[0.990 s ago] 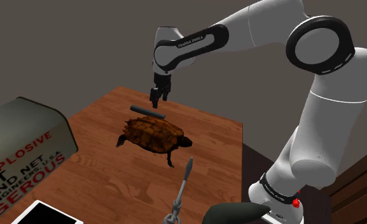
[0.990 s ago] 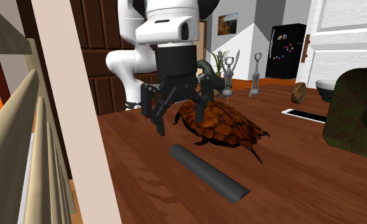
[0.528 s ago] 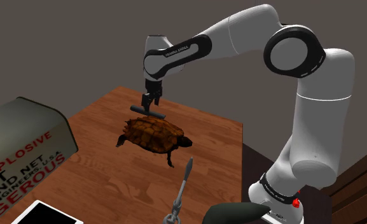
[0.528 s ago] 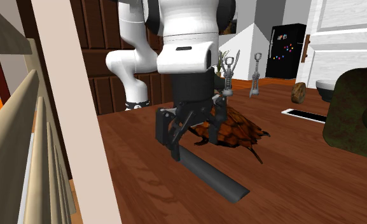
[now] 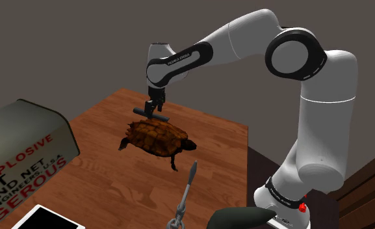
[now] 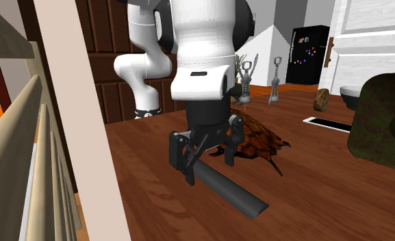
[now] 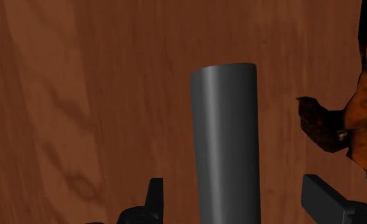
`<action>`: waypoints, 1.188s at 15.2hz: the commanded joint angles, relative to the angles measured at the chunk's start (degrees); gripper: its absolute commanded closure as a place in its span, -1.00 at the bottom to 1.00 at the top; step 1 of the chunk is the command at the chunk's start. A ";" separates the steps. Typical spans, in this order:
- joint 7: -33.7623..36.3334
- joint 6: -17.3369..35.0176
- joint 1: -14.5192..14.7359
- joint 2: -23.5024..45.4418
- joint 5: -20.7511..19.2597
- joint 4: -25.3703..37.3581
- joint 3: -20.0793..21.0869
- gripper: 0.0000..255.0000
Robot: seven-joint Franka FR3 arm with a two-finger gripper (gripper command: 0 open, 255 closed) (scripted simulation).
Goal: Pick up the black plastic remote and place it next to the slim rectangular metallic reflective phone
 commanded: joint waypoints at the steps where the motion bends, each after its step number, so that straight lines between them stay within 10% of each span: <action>1: -0.01 0.02 0.00 0.00 0.00 -0.01 0.00 -1.00; 3: 0.00 0.02 0.00 0.00 0.00 -0.01 0.00 -1.00; 4: 0.00 0.02 0.00 0.00 0.00 -0.01 0.00 1.00; 18: 0.23 -3.11 -0.02 -1.87 -0.08 1.25 -0.02 1.00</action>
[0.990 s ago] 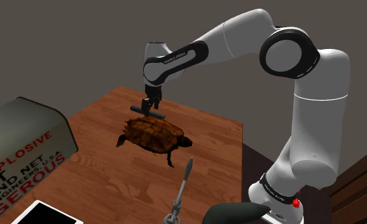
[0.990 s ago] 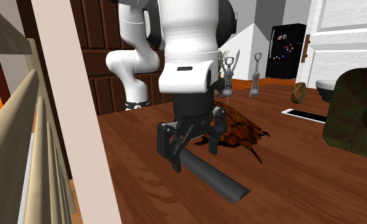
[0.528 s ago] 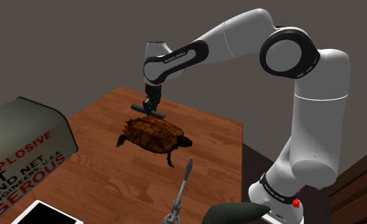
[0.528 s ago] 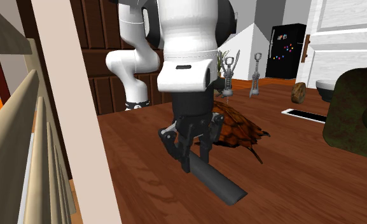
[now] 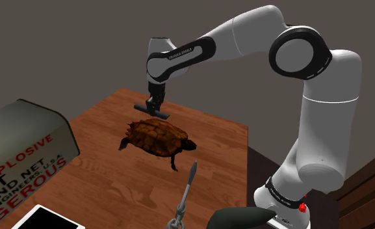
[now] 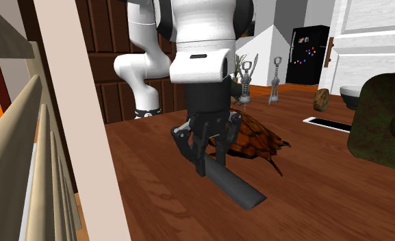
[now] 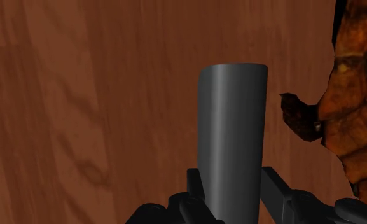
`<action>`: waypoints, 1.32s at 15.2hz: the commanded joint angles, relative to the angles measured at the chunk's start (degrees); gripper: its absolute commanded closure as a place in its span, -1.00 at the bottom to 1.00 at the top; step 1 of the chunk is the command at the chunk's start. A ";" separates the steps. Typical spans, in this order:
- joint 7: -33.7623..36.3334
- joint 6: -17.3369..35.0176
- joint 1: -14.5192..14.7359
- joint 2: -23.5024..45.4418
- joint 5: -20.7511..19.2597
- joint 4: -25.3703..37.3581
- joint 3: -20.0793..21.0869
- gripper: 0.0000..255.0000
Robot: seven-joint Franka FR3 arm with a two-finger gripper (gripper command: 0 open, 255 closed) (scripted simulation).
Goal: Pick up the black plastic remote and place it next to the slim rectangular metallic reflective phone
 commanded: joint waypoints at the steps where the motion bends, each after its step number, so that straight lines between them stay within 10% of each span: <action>1: 0.12 -1.28 0.02 -0.67 -0.03 0.61 0.01 1.00; 12: 0.62 -8.31 -0.03 -3.76 -0.19 4.56 -0.02 1.00; 20: 8.57 -3.49 5.06 -13.65 -0.02 -9.53 3.17 1.00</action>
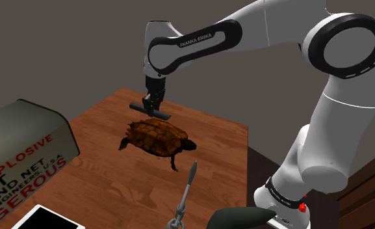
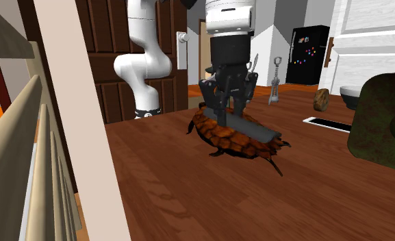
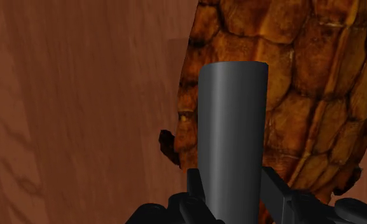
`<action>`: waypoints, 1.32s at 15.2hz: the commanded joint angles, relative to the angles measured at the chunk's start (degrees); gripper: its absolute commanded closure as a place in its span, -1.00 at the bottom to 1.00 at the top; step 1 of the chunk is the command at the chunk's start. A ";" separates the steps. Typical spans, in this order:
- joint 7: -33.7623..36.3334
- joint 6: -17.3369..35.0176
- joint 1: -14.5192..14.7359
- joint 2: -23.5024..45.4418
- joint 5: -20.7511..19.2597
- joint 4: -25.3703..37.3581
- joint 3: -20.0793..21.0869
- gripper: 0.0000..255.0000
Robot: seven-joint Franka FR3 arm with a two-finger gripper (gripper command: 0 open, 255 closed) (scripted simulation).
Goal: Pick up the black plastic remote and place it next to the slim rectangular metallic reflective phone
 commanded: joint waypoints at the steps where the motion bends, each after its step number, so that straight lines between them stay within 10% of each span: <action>1: 2.38 1.16 1.40 -2.32 0.11 -3.28 1.02 1.00; 20: 25.94 6.16 14.11 -13.37 2.21 -17.22 13.27 1.00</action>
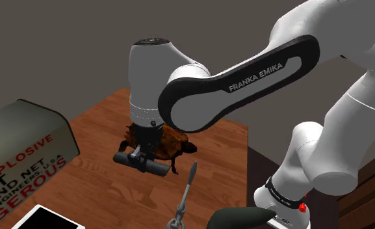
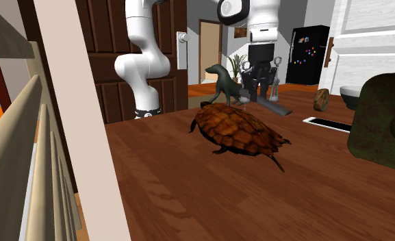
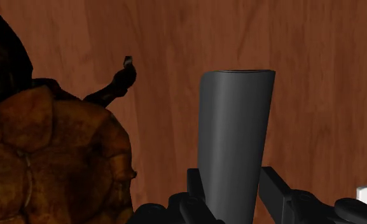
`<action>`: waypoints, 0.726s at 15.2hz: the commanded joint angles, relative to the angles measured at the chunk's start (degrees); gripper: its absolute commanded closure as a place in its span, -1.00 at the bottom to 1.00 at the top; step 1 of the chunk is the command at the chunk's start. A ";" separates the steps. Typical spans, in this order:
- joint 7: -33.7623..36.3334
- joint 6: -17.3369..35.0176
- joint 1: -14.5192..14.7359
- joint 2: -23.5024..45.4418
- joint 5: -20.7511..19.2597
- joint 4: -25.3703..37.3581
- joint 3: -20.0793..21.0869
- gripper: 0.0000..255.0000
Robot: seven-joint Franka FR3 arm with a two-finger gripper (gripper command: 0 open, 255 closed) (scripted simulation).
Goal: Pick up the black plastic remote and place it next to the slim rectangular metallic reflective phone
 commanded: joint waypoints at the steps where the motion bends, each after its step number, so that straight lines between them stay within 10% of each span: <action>1: 3.09 0.43 1.43 0.08 0.02 -0.09 1.61 1.00; 11: 18.32 1.22 8.23 2.65 -1.51 2.71 9.18 1.00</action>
